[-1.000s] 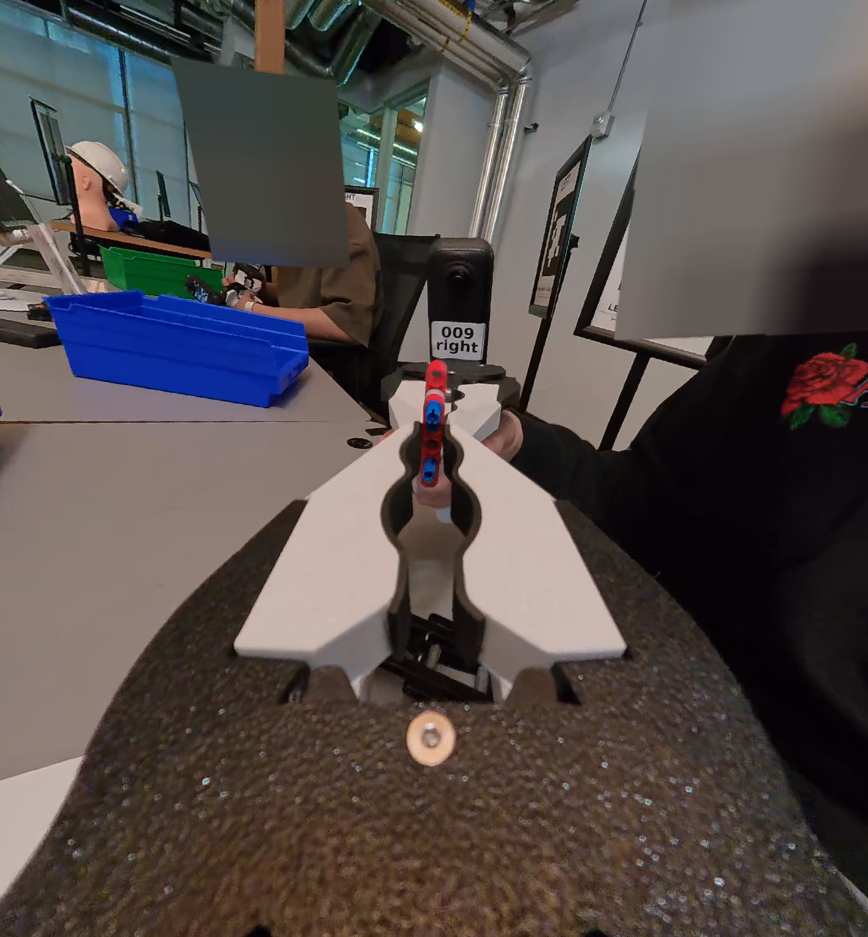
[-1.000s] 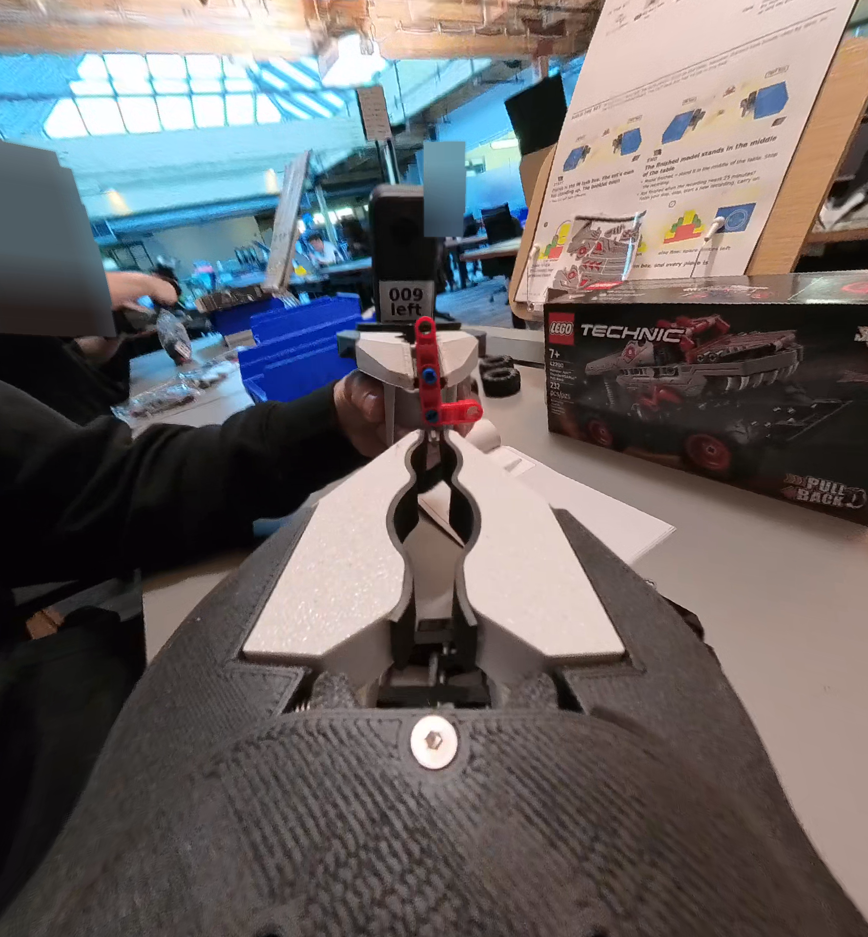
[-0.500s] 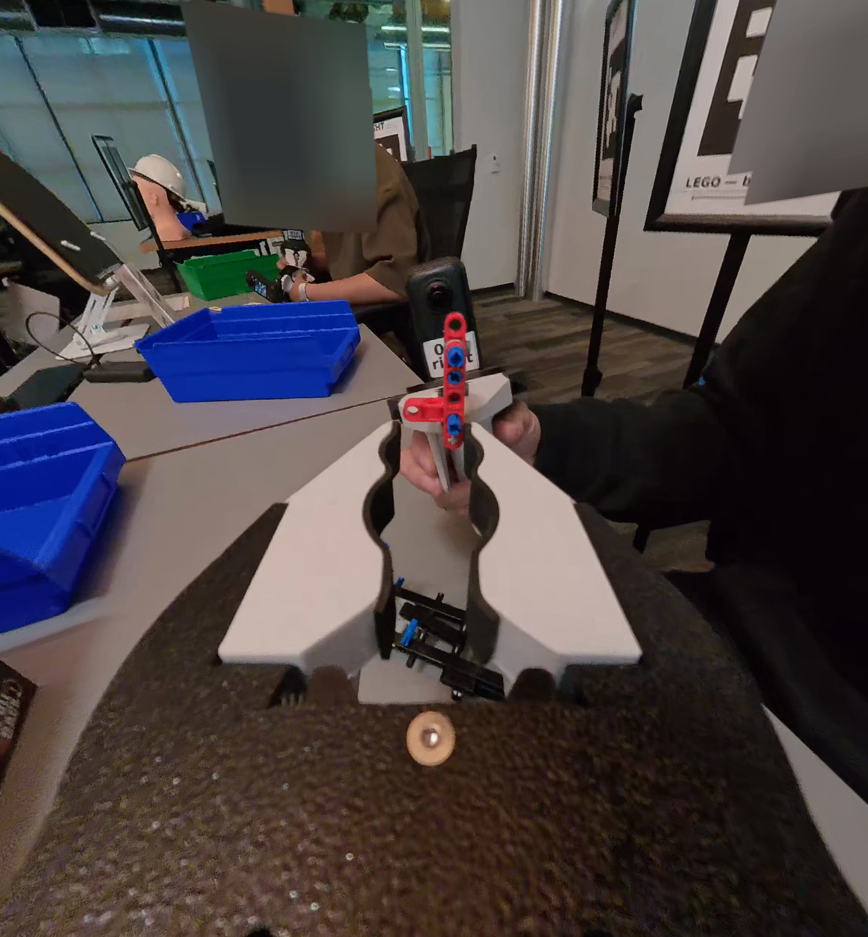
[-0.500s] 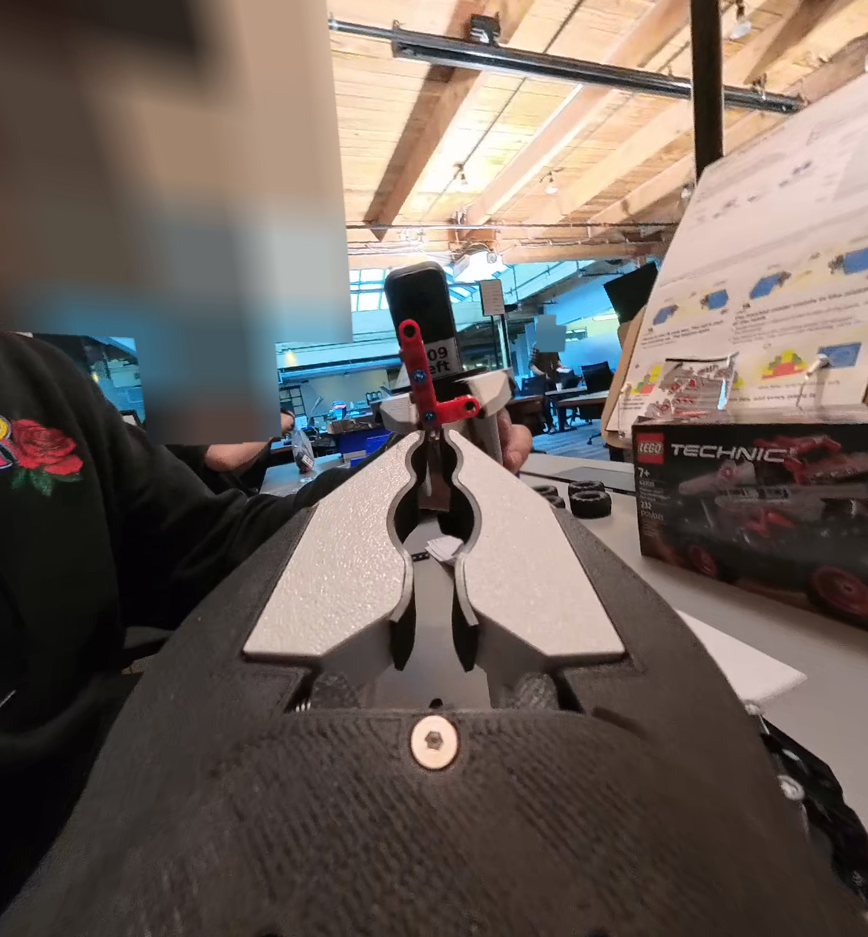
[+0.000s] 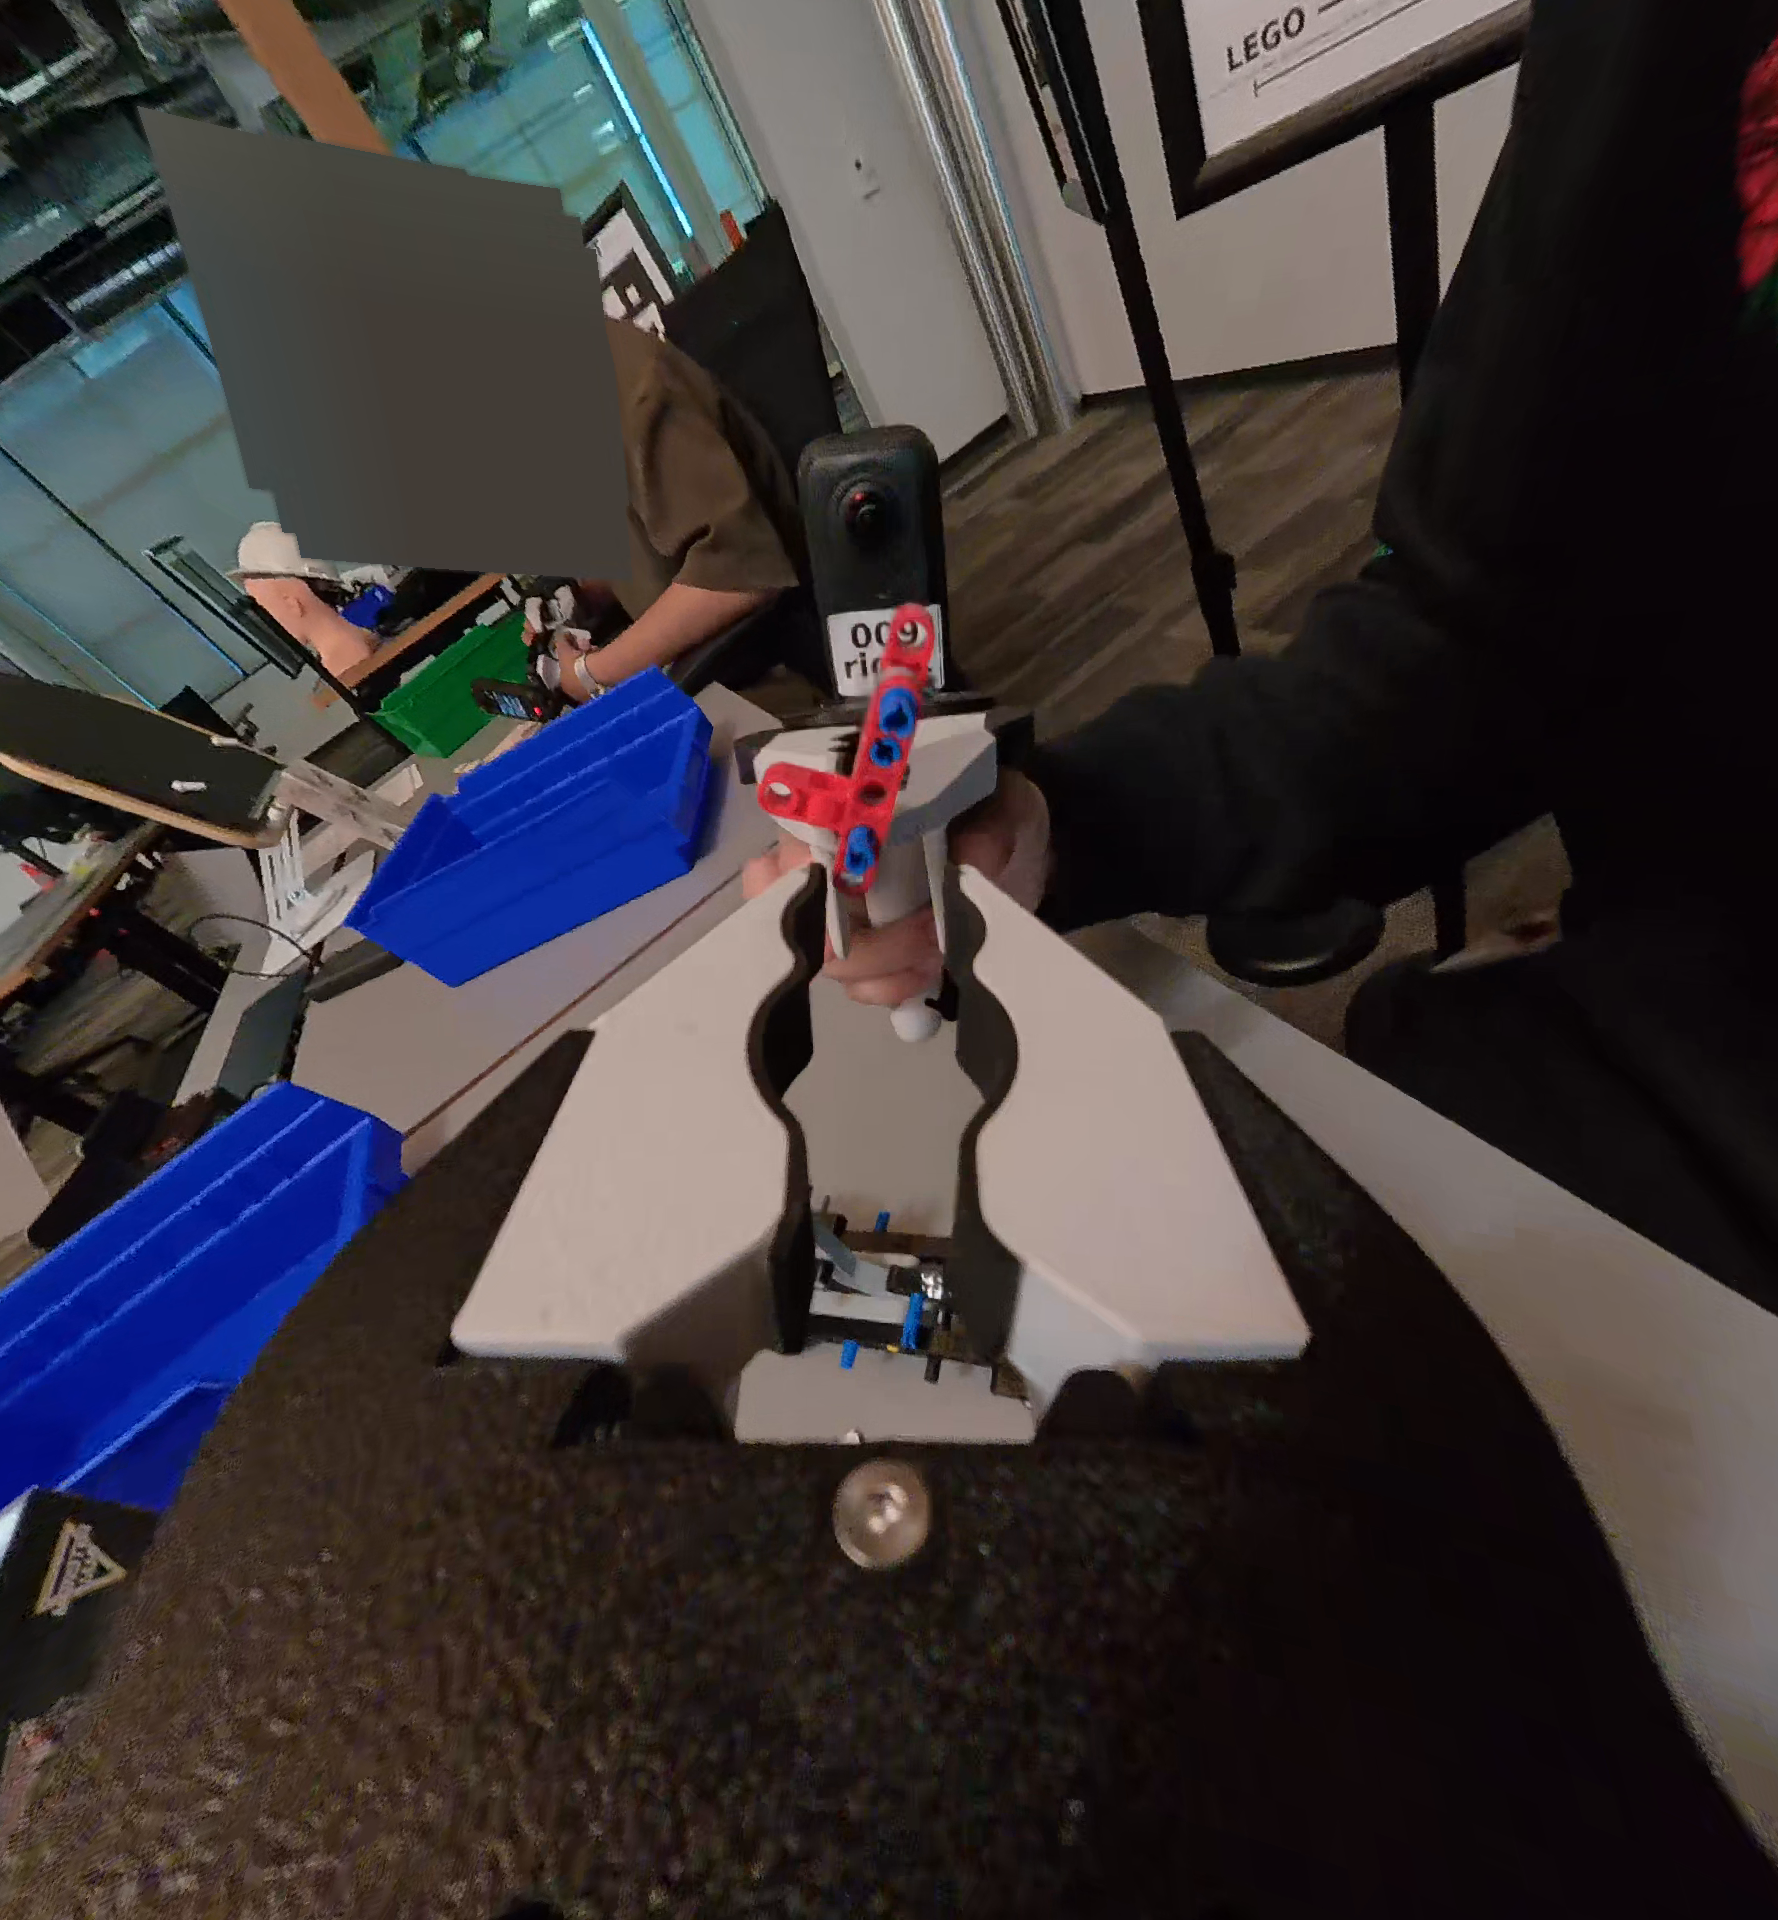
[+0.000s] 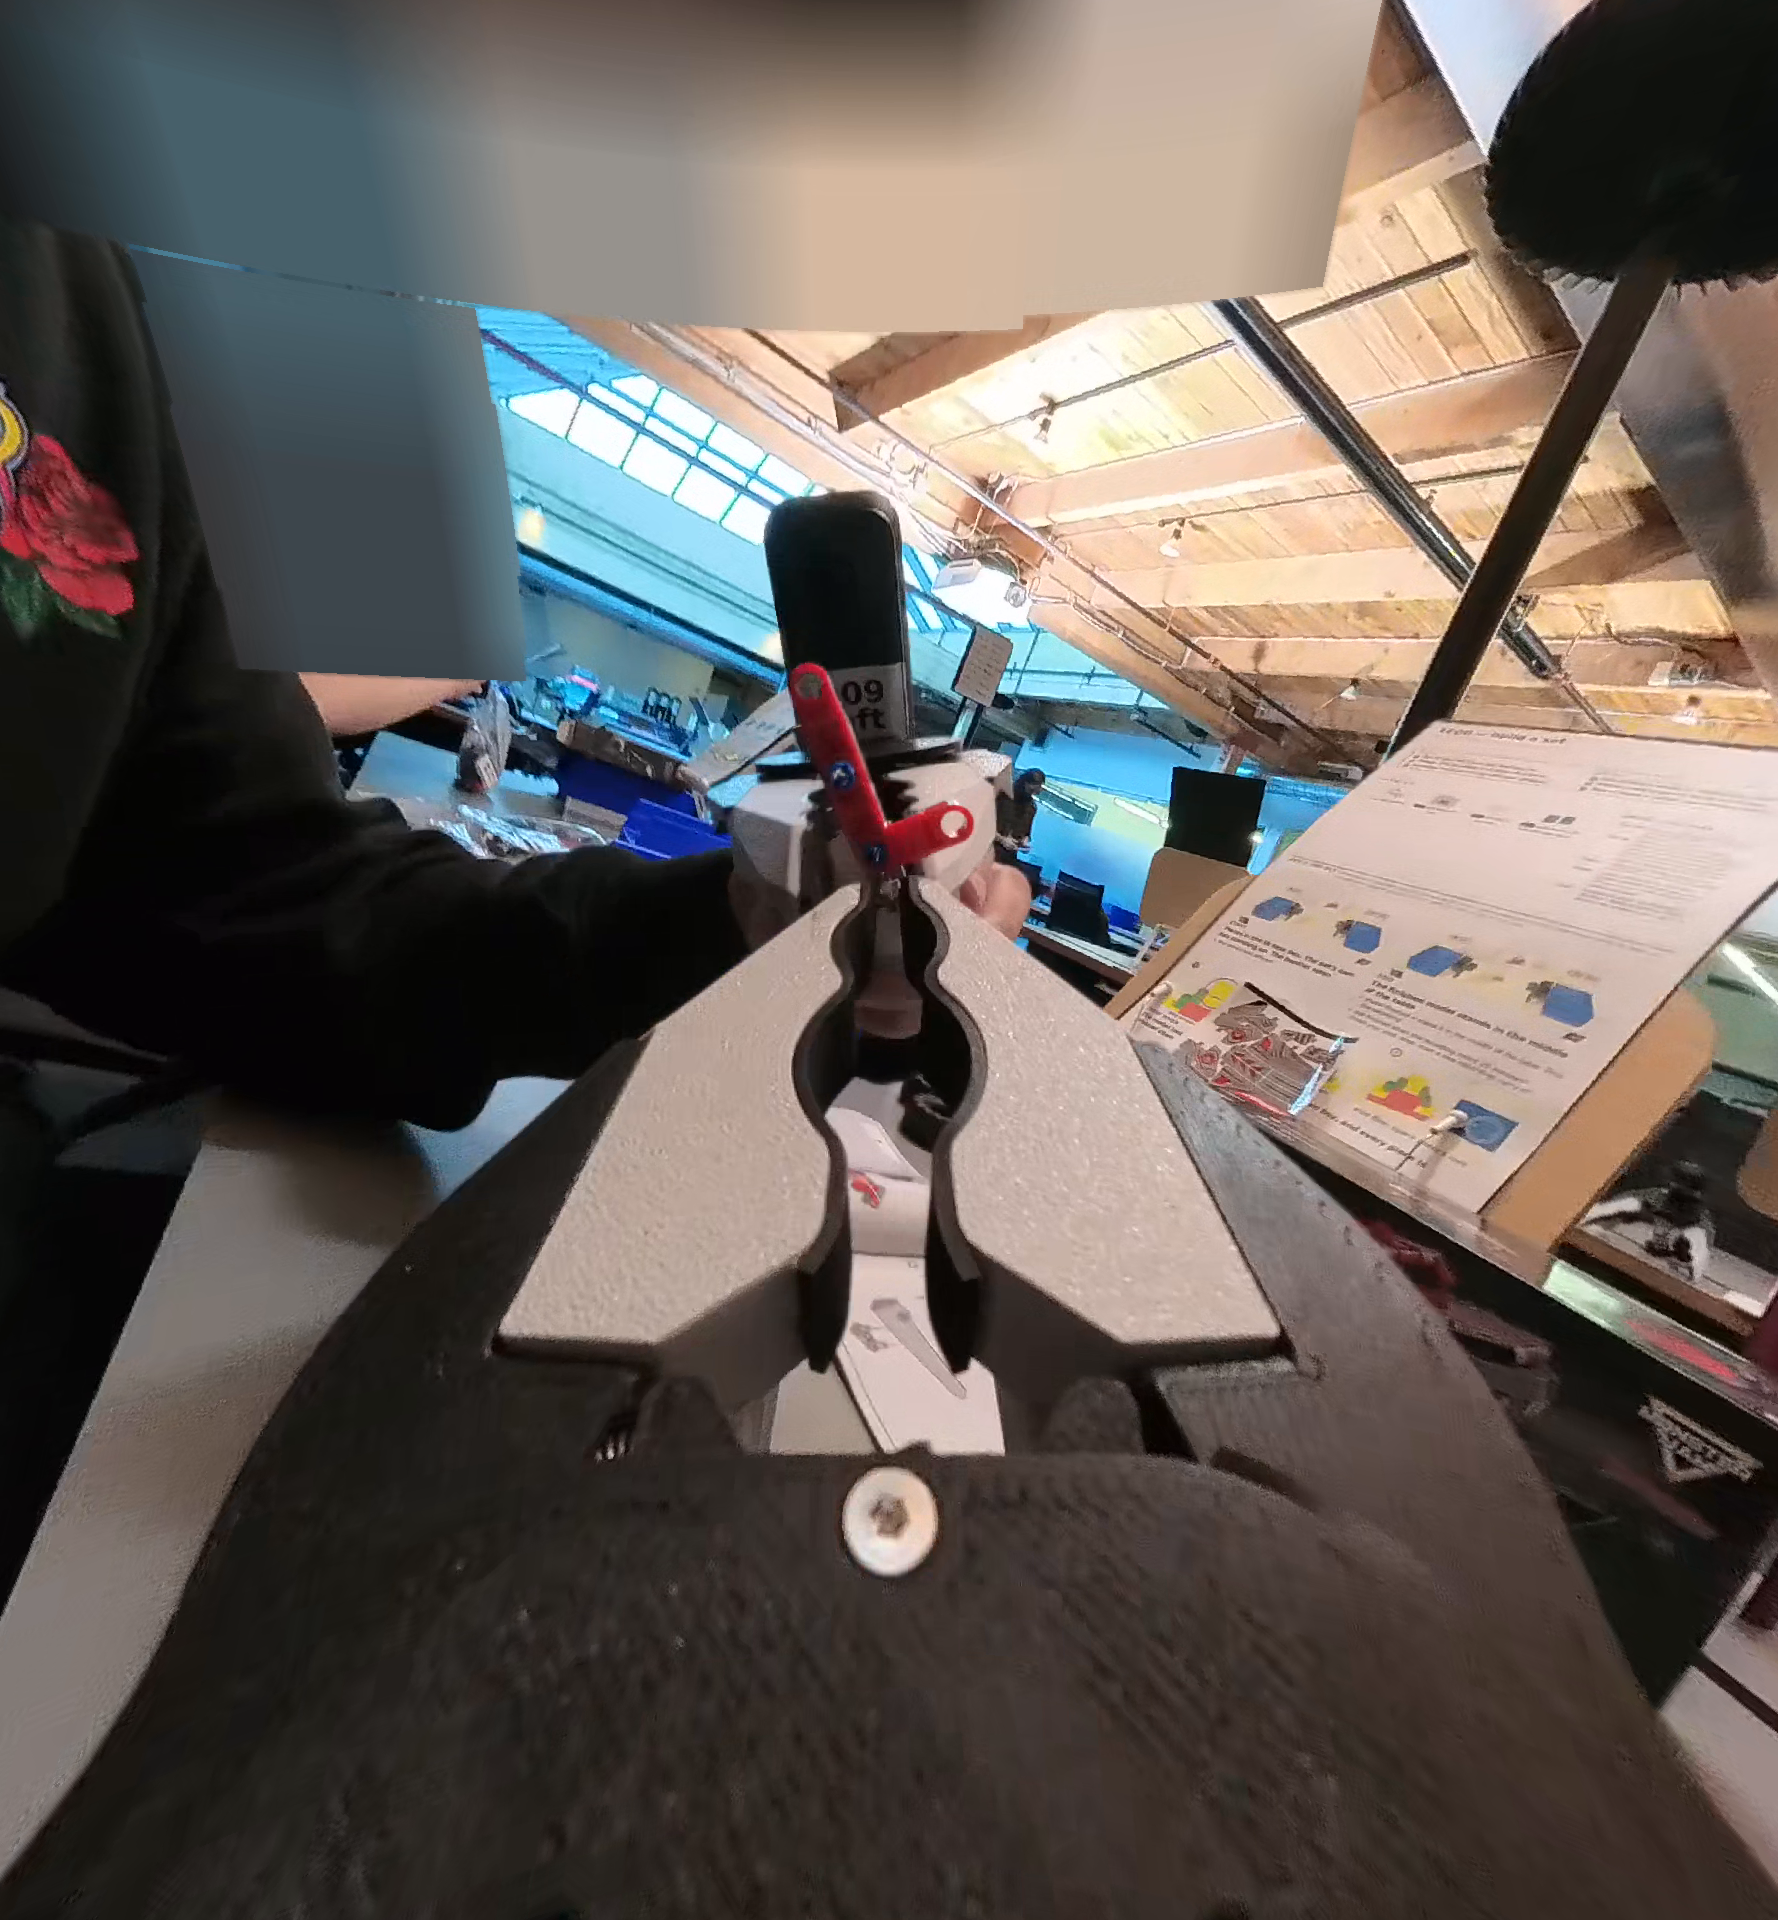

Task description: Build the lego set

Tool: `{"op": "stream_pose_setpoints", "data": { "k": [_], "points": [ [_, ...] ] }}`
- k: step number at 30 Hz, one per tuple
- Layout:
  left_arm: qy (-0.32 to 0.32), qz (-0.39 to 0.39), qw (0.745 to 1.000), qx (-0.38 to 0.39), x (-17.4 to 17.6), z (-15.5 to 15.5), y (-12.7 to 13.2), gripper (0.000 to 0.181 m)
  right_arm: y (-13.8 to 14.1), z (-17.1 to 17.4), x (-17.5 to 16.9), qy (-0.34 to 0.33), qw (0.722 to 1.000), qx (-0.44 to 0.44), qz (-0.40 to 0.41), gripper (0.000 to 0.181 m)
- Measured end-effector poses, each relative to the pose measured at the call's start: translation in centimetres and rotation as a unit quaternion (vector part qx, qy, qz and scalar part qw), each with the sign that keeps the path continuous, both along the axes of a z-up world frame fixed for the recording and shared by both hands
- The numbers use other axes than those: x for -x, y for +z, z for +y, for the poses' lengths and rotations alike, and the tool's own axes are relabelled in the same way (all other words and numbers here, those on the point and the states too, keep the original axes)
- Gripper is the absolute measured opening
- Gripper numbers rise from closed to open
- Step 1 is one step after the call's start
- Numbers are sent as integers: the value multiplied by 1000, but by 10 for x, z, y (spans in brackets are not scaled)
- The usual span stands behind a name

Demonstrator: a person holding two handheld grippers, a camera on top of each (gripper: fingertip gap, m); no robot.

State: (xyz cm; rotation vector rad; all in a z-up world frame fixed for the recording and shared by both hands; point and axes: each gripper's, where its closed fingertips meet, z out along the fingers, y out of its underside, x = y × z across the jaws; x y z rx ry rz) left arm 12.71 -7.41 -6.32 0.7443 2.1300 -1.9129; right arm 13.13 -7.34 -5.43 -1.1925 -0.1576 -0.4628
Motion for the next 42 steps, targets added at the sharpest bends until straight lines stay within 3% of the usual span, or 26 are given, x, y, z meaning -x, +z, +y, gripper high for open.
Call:
{"op": "stream_pose_setpoints", "data": {
  "k": [4,15,20,23,26,29,36,42],
  "points": [
    [-3,-13,999,34,2,3,11,11,2,2,5,0,1000,9,-13,3],
    [15,-3,999,34,-10,2,7,5,-4,5,-7,-11,999,15,34,2],
    [66,93,993,18,-47,-1,-12,5,-29,-11,-42,-105,986,87,93,5],
    [50,191,980,22,-65,3,-30,5,-68,-31,-64,-158,953,187,180,17],
    [28,248,968,15,-74,2,-54,5,-91,-39,-81,-202,930,213,223,27],
    [16,281,959,11,-78,-2,-68,5,-105,-25,-84,-186,927,222,238,28],
    [22,294,956,1,-87,-9,-85,5,-120,-16,-91,-190,924,228,241,5],
    [15,283,959,12,-90,-11,-89,4,-121,-19,-89,-182,924,226,248,15]
  ]
}}
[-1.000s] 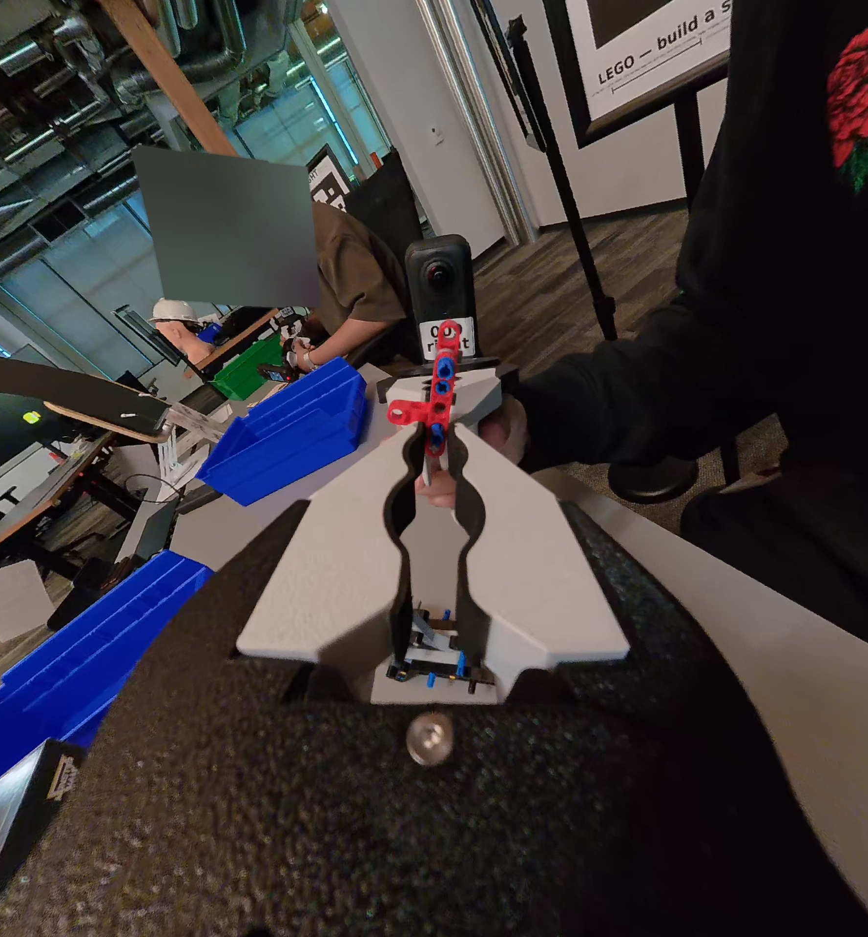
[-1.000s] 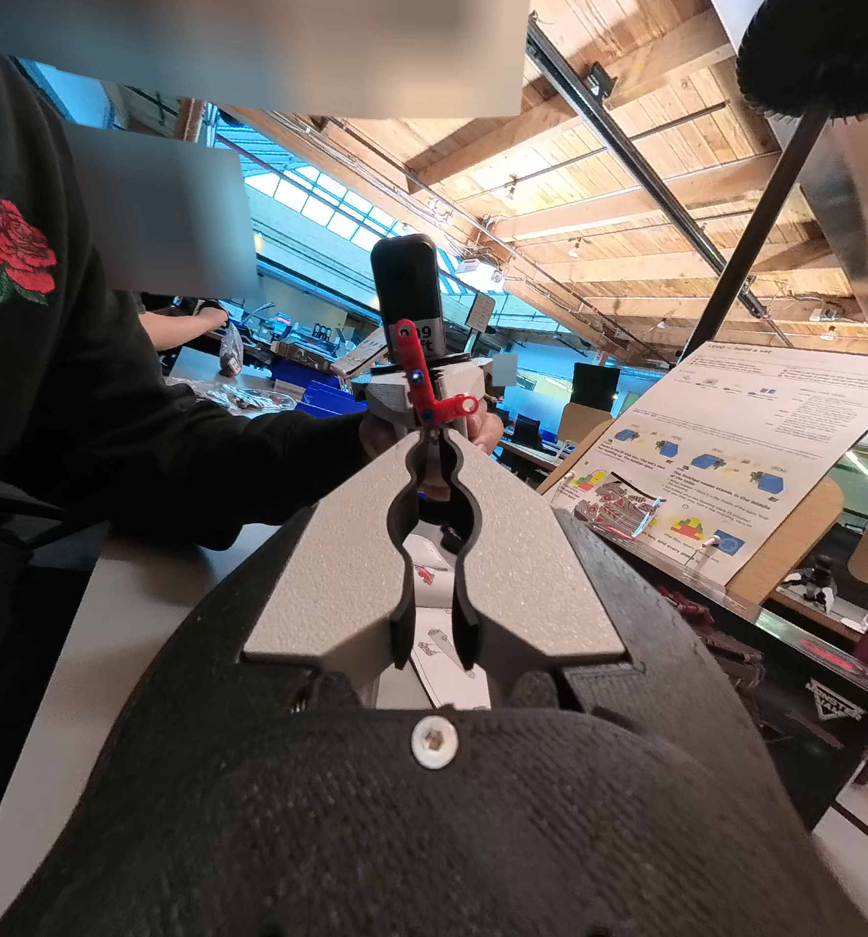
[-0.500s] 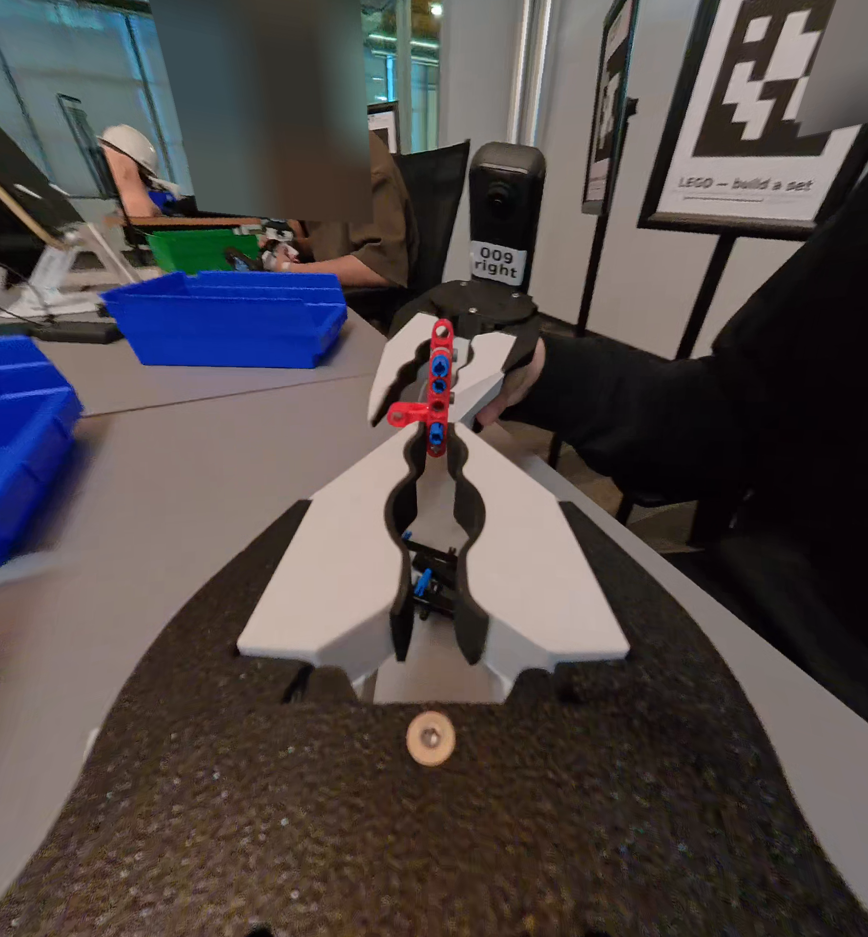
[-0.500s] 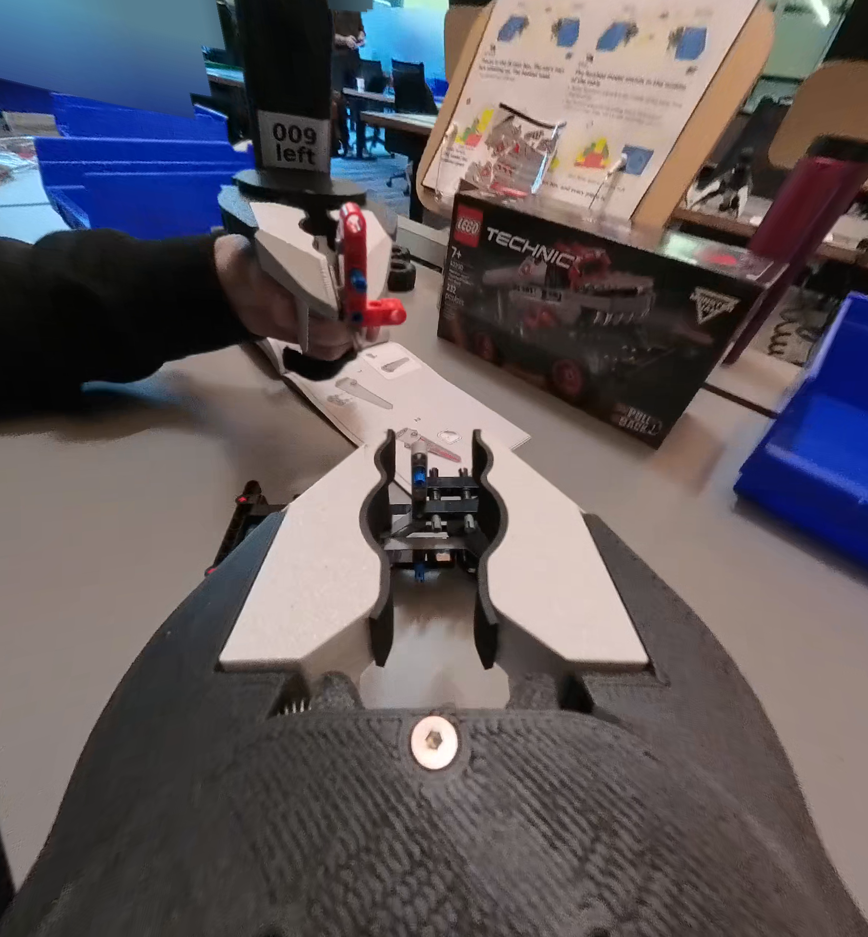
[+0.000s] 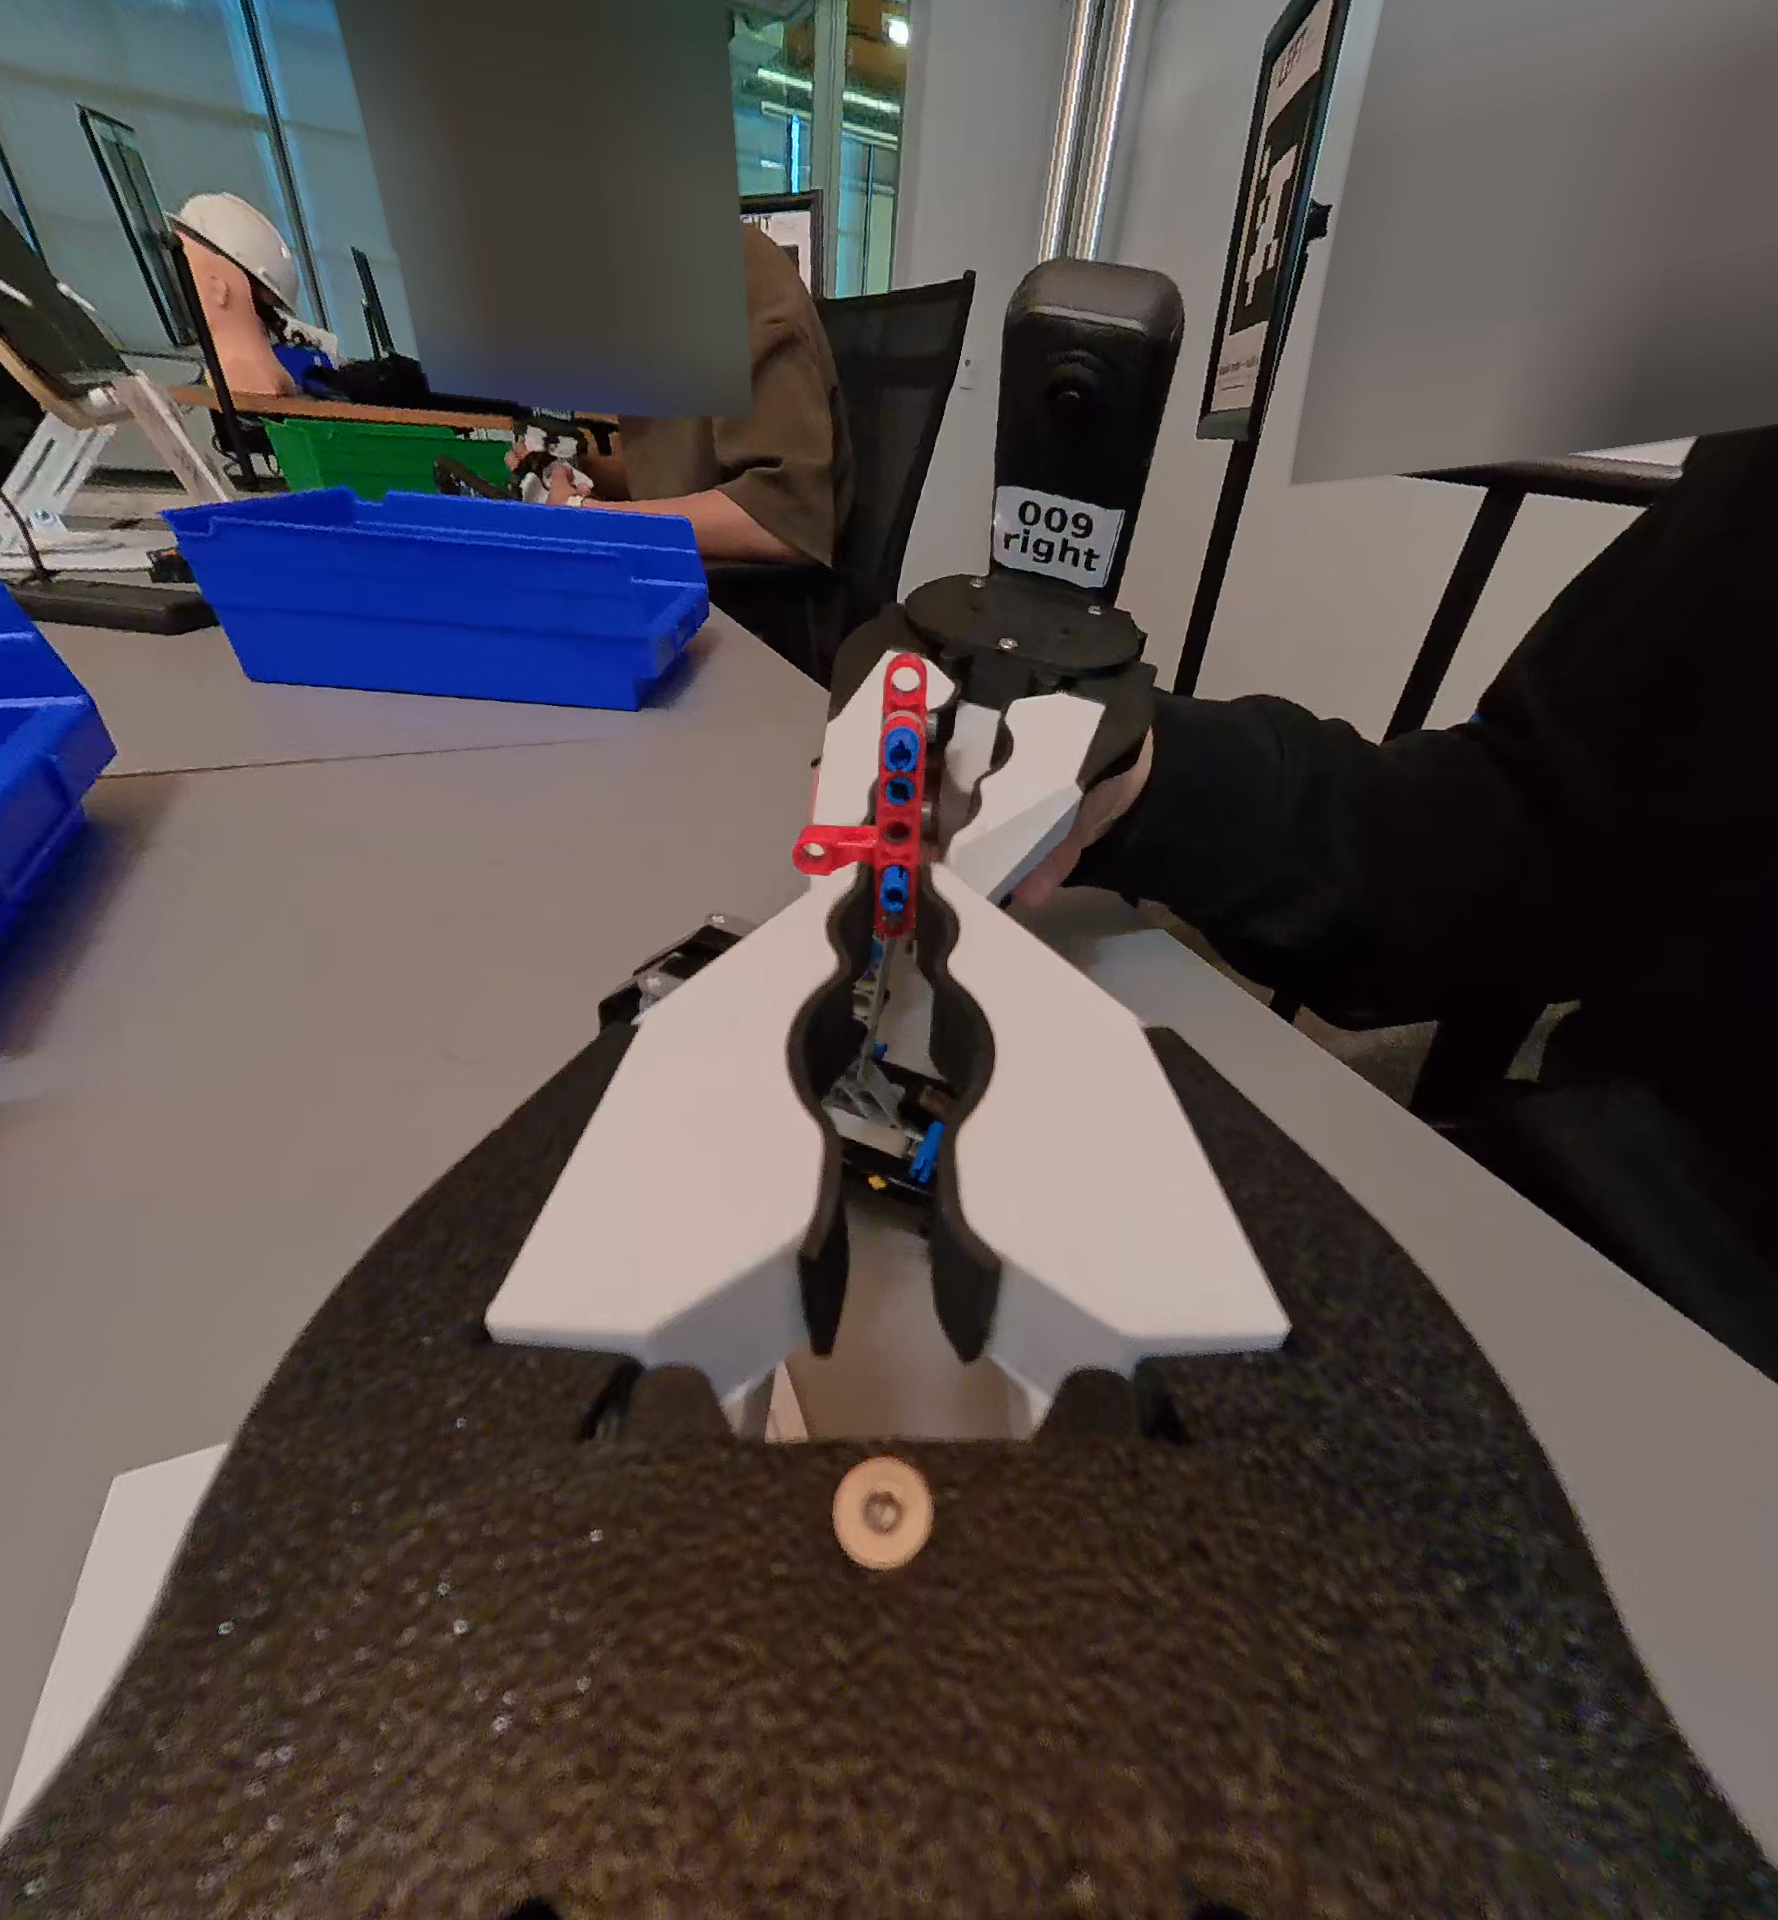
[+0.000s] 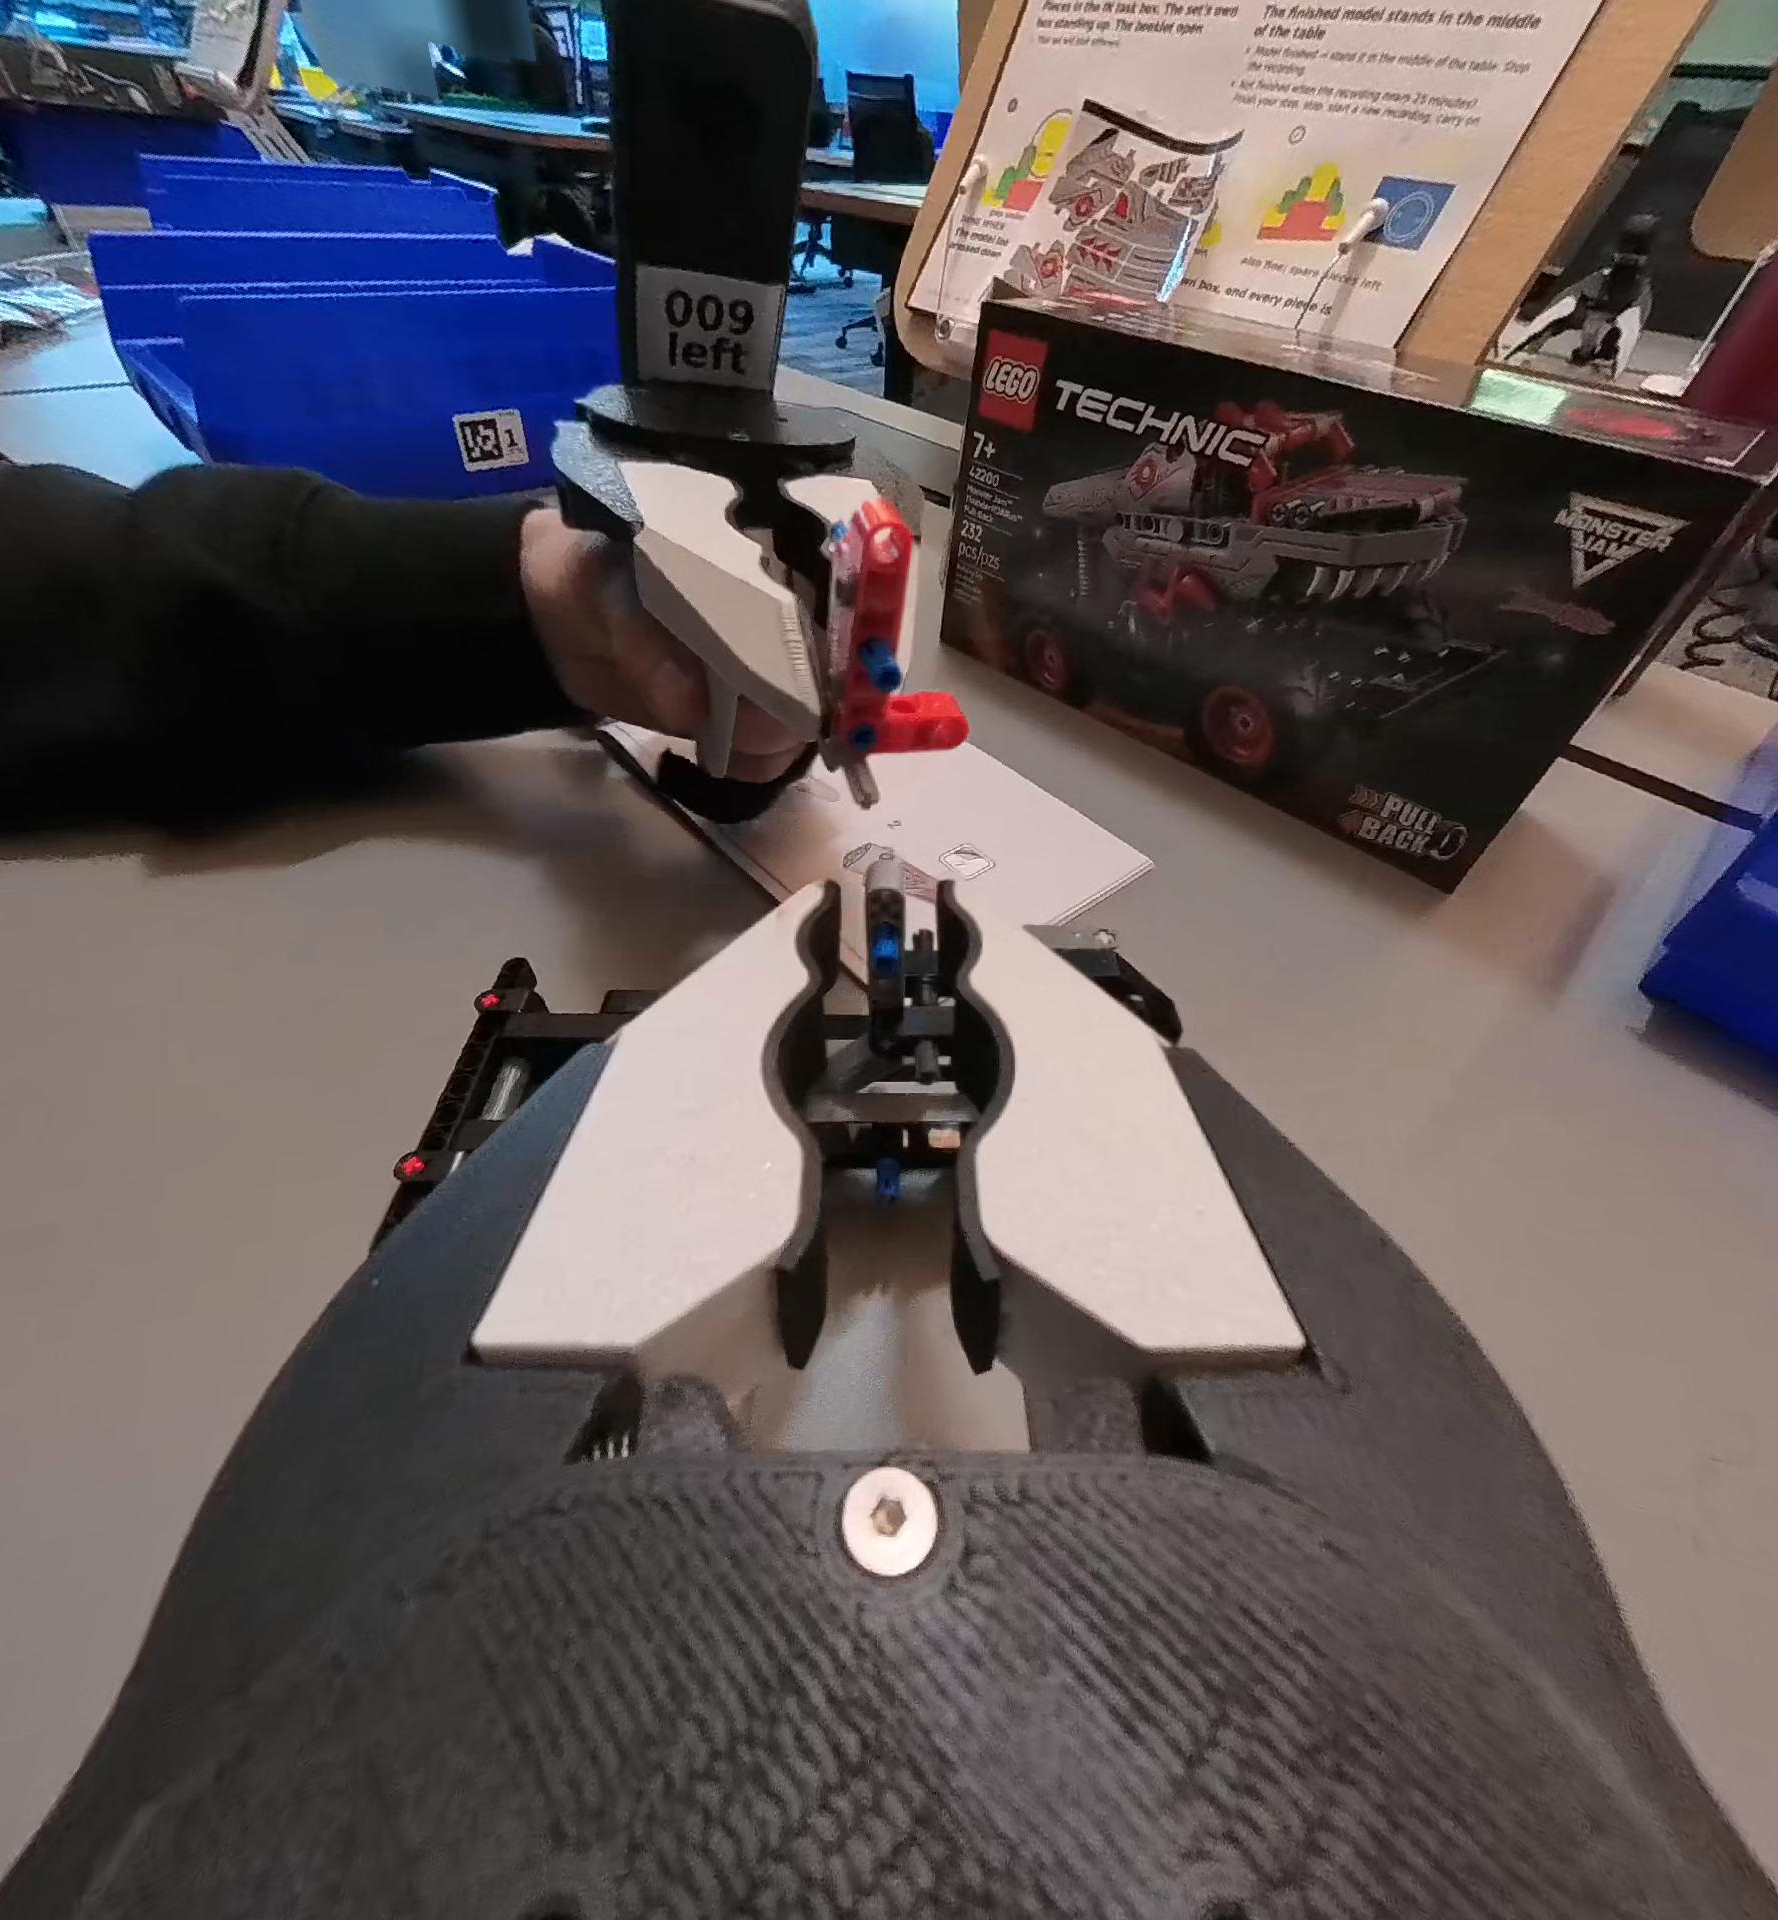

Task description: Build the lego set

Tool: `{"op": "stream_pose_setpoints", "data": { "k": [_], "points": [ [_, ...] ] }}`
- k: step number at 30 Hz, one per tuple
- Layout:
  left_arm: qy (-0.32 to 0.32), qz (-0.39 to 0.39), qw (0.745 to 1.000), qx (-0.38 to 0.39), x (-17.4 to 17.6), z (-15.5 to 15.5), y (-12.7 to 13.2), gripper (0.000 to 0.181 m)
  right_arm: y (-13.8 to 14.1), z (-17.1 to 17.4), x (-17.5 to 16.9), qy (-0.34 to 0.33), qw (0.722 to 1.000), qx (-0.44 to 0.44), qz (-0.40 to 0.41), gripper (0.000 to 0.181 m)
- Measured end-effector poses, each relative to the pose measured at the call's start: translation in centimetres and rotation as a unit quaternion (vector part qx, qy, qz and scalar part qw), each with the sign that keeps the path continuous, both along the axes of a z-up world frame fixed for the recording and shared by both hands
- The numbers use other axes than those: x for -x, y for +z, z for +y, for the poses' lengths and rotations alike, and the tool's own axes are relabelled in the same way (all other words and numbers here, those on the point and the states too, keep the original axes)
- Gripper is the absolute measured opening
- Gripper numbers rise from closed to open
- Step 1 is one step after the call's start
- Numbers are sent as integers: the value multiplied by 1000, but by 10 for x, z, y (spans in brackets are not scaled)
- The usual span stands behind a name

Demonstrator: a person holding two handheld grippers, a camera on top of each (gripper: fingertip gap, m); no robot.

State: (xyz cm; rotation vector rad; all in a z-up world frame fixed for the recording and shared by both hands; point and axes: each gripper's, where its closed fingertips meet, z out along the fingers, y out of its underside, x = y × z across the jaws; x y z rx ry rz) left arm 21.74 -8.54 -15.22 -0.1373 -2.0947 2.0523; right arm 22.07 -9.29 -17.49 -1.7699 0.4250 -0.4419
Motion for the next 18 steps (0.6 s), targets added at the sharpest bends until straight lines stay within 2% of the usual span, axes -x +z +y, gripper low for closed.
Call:
{"op": "stream_pose_setpoints", "data": {
  "k": [3,9,12,18],
  "points": [
    [-10,-6,1000,3,0,1,-1,4,2,0,0,-1,1000,-5,-7,4],
    [-19,7,1000,12,-4,2,-1,3,-4,1,1,6,1000,-14,4,15],
    [-25,12,1000,4,-4,1,-2,4,0,0,0,5,999,-32,-9,5],
    [-17,10,1000,6,-5,0,0,4,0,0,0,9,999,-34,-12,4]
  ]
}}
